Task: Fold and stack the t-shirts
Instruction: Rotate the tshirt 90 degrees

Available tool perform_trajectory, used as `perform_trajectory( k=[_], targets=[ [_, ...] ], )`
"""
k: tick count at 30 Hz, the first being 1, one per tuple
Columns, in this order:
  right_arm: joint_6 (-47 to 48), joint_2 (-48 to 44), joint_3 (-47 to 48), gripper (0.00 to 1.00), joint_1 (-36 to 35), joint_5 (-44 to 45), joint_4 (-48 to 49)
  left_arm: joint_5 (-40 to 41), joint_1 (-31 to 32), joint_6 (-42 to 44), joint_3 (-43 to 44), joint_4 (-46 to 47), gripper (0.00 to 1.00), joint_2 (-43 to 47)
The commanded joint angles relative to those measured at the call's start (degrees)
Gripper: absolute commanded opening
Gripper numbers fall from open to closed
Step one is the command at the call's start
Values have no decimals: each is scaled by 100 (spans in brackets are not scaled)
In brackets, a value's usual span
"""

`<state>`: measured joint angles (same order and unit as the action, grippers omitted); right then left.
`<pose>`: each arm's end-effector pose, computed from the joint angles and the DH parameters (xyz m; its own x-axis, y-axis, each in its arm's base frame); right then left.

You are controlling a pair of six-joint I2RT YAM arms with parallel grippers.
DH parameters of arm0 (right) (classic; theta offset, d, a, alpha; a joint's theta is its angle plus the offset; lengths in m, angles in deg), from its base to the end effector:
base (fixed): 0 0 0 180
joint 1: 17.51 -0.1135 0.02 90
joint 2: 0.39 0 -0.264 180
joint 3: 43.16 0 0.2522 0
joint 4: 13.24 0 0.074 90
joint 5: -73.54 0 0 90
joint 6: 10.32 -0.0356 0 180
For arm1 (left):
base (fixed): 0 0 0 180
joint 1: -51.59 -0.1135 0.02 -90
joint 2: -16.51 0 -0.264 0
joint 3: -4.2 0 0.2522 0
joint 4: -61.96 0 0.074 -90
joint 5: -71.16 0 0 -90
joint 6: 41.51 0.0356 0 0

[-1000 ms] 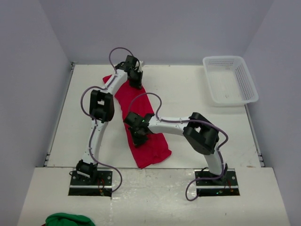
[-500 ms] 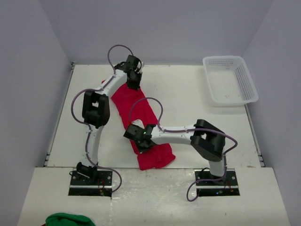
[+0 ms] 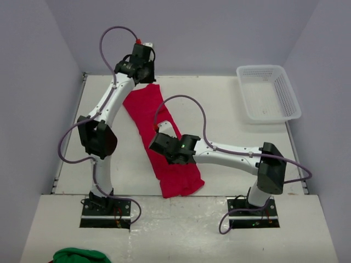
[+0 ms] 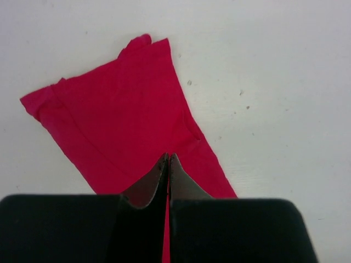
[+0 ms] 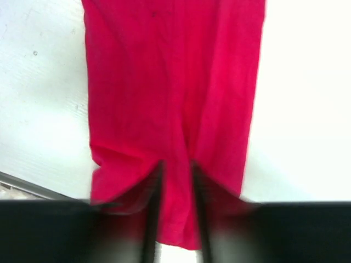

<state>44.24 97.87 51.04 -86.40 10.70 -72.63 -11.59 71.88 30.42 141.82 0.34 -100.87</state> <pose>0.1436 0.3269 0.2624 -0.7012 -0.3837 -0.6009 -0.4296 0.9000 -0.0735 0.4331 -0.1553 0.3629 -0.6686 -0.0809 -0.7392 0.0503 0.9869 -0.1534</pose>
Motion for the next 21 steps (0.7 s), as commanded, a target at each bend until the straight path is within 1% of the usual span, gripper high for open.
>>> perform_trajectory(
  k=[1,2,4,6,10,12,15,19,21],
  targets=[
    [46,-552,-98,18,24,238,-421,225,-148,-364,-282,-558,0,-443],
    [37,-632,-169,0,33,211,-421,155,-192,-391,-378,-549,0,-513],
    [37,-860,-484,0,59,211,-360,-73,-341,-539,-606,-445,0,-706],
    [11,-1036,-696,0,181,159,-210,-135,-465,-645,-643,-470,0,-865],
    [274,-1081,-1459,0,568,-517,404,-109,-614,-751,-705,-365,0,-979],
    [432,-985,-1610,0,726,-746,677,-136,-676,-769,-696,-330,0,-1041],
    [626,-581,-1629,0,823,-1045,923,-162,-702,-725,-582,-347,0,-1181],
    [811,148,-1217,0,841,-1388,1108,-250,-746,-698,-547,-268,0,-1348],
    [863,299,-1084,0,841,-1476,1117,-294,-764,-646,-494,-259,0,-1480]
  ],
)
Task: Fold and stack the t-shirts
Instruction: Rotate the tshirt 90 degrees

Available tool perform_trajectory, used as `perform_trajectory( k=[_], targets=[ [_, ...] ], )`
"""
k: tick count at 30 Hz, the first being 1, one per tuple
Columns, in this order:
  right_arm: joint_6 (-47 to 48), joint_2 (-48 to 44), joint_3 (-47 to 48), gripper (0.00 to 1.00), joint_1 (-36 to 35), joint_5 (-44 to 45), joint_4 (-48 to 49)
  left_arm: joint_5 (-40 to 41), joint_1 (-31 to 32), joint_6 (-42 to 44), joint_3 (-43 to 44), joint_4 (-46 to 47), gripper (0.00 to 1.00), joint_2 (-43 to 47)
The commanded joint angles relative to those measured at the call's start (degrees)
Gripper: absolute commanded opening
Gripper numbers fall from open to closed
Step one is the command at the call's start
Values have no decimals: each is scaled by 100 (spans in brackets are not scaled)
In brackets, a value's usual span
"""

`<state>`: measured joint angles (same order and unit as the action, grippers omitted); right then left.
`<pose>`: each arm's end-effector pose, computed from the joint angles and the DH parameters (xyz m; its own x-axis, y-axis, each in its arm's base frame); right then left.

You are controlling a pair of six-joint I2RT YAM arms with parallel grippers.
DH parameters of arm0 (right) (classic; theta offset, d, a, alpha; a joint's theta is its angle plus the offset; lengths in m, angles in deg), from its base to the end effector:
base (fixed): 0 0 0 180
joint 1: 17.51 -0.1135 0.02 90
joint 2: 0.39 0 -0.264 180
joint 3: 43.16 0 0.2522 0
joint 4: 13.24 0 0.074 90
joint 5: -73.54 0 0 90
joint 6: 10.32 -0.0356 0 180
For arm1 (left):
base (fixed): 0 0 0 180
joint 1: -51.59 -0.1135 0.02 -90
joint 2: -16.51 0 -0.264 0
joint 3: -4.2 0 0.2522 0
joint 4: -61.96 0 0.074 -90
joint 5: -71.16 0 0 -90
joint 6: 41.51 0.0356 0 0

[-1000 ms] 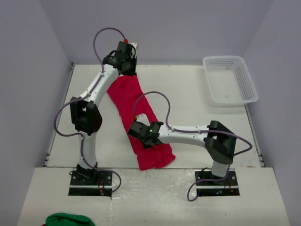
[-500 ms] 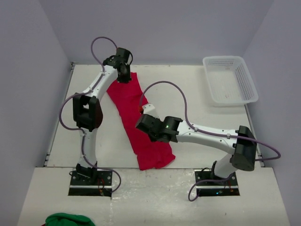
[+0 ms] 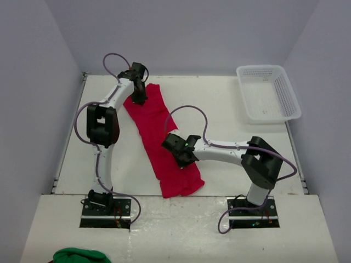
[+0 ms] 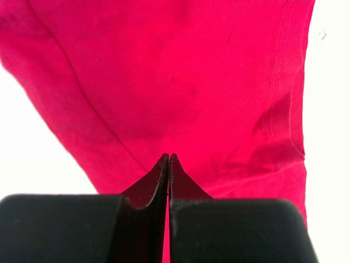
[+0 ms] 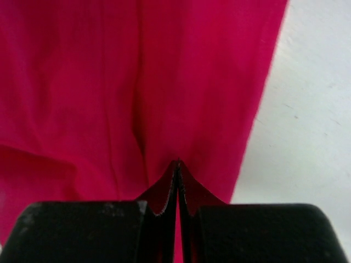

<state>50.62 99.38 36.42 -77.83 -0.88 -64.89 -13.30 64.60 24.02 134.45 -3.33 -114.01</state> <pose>0.1743 0.2865 0.1837 -0.7976 -0.4546 -0.3964 -0.4668 0.8815 -0.0717 0.4772 -0.1067 0.2134 -0.8840 -0.2189 -0.4130 -0.1989 0.9758 -0.0914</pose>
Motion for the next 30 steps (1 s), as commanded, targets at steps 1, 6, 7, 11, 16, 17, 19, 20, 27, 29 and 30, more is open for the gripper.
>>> perform_trajectory(
  k=[1,6,7,11,16,17,19,20,27,29,30],
  targets=[
    [225,192,448,0,-24,-353,370,-115,-45,21,321,90,0,-219],
    [243,456,607,0,-7,-529,396,-150,-89,135,568,55,0,-650],
    [243,482,625,0,-7,-538,396,-185,-97,153,699,29,0,-729],
    [146,526,581,0,-7,-625,370,-255,-106,276,1164,-138,0,-1317],
    [76,693,405,0,-15,-889,493,-194,-124,469,1350,-33,0,-1652],
    [76,763,388,0,-15,-933,502,-237,-124,504,1376,2,0,-1687],
    [76,965,361,0,-15,-1055,510,-334,-115,557,1561,20,0,-1818],
    [85,1009,352,0,-24,-1091,519,-404,-106,583,1640,29,0,-1854],
    [111,1282,562,0,-138,-1461,502,-1353,-19,908,2139,442,0,-2135],
    [102,1414,668,0,-200,-1495,449,-1555,52,1005,2343,450,0,-2346],
    [102,1458,791,0,-209,-1513,432,-1634,87,1084,2387,529,0,-2373]
  ],
)
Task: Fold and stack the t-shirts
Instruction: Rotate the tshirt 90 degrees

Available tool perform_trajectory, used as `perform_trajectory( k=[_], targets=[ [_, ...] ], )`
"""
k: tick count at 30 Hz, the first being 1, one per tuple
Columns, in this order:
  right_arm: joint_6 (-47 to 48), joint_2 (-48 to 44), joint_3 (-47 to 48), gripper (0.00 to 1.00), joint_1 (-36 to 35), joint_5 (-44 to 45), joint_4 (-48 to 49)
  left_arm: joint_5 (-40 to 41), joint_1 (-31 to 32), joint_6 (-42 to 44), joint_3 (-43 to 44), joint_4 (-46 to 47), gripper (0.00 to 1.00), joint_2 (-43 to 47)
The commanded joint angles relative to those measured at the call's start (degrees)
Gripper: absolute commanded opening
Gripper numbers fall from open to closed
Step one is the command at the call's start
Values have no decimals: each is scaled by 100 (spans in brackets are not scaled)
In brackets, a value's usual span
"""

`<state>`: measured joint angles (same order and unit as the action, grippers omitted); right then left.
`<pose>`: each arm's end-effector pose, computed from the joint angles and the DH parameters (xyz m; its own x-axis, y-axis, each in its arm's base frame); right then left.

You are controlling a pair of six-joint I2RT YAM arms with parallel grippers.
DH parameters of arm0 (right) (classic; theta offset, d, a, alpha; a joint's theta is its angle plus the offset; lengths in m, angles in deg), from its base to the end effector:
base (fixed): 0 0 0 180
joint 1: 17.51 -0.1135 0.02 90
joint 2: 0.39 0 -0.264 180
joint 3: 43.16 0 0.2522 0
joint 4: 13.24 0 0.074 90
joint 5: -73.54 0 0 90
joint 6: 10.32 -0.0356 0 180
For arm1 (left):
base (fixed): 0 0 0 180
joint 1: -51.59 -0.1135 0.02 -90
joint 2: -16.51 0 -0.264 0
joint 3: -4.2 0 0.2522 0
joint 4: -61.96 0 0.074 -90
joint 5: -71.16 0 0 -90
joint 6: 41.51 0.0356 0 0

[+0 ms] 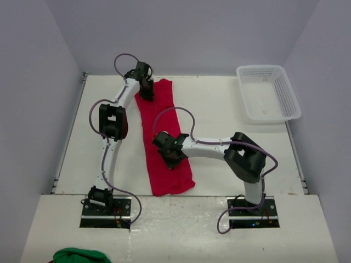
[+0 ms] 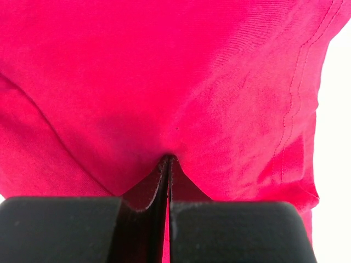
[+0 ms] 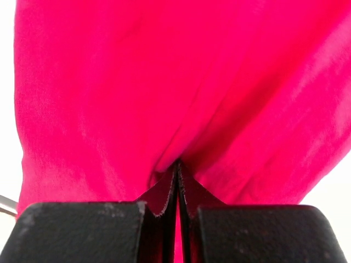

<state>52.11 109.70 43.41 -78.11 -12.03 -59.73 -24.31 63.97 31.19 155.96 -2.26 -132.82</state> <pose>0.1886 0.3292 0.1579 -0.8050 -0.4886 -0.3366 -0.5450 0.8332 0.0939 0.5372 -0.1214 0.1624 -0.8983 -0.1059 -0.4263 -0.0102 0.9753 -0.2208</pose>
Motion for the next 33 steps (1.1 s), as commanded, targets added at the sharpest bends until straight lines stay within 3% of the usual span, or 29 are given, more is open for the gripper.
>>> perform_trajectory(
  k=[1,14,23,27,33],
  targets=[
    [-46,513,153,0,-207,-407,-128,-551,203,402,228,466,0,-526],
    [-160,1033,1103,0,-181,119,-638,-279,186,675,79,660,0,-465],
    [-109,690,1068,0,-172,1060,-612,134,212,456,-632,941,0,869],
    [6,506,1173,20,-172,1341,-656,398,221,420,-879,941,0,1503],
    [156,23,1577,35,-163,1920,-988,521,230,517,-634,625,1,2215]
  ],
)
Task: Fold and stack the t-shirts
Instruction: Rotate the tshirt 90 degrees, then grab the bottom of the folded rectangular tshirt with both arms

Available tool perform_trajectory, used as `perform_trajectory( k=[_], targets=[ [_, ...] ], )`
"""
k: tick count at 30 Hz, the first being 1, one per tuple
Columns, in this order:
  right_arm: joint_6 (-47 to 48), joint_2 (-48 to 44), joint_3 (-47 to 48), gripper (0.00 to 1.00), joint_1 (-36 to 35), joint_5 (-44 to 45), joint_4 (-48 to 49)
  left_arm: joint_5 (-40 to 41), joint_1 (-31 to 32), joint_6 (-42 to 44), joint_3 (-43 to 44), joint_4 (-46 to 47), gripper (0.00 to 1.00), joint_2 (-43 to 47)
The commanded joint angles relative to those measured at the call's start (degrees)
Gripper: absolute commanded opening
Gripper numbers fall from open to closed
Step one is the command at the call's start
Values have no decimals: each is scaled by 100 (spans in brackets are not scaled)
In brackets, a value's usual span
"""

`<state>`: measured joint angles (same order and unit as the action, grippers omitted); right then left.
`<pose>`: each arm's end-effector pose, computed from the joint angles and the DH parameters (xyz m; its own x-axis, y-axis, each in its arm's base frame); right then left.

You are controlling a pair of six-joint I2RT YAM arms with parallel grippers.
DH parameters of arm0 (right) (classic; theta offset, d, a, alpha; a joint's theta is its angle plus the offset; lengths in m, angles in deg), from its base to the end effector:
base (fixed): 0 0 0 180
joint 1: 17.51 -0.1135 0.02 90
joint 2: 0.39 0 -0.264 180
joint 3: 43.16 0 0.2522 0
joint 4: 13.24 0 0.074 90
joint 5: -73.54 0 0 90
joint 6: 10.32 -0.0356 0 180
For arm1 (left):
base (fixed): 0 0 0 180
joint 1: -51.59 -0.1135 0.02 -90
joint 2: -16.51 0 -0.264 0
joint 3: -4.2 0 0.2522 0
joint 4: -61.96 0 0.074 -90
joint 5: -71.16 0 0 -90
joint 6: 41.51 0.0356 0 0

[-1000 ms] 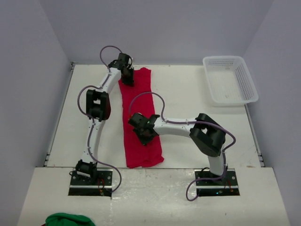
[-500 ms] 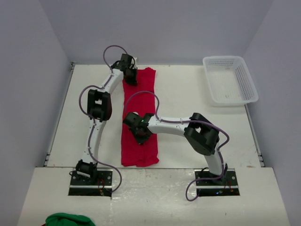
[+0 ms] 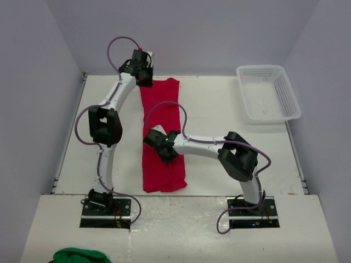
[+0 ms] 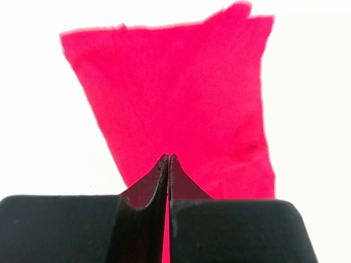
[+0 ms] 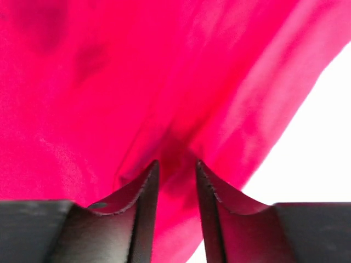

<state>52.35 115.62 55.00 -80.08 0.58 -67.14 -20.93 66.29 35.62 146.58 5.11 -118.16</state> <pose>0.1980 0.3588 0.1709 -0.7589 -0.5092 -0.4060 -0.5155 0.8506 -0.1035 0.5096 -0.1350 0.2522 -0.7748 -0.0269 -0.6316 0.1068 0.9792 -0.1726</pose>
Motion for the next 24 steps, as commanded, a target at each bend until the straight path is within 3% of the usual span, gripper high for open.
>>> perform_trajectory(
  k=[1,5,9,12,16,17,18,20,21,24],
  targets=[
    [140,-640,480,37,25,695,-318,182,-2,82,452,-181,1,819],
    [1,-1053,770,53,34,818,-757,182,15,56,463,-480,3,1415],
    [-307,-1833,386,66,43,828,-1101,410,86,-93,-230,-656,9,2163],
    [-632,-2379,-553,72,156,609,-971,804,165,-146,-1415,-841,14,2883],
    [-914,-3811,-2329,75,534,-557,-268,816,95,-541,-4085,-526,29,4391],
    [-932,-4057,-2619,75,735,-813,99,537,68,-629,-4543,-360,35,4675],
    [-967,-4503,-3135,75,824,-1086,320,-275,-19,-760,-5426,-36,37,4965],
    [-1055,-4840,-3560,75,1017,-1667,803,-983,-370,-945,-6448,107,38,5651],
    [-1090,-5033,-3849,74,1053,-1982,1006,-1648,-554,-1016,-6724,308,38,6132],
    [-1178,-5158,-4149,72,1167,-2388,1209,-2266,-635,-1244,-7481,441,42,6968]
  ],
)
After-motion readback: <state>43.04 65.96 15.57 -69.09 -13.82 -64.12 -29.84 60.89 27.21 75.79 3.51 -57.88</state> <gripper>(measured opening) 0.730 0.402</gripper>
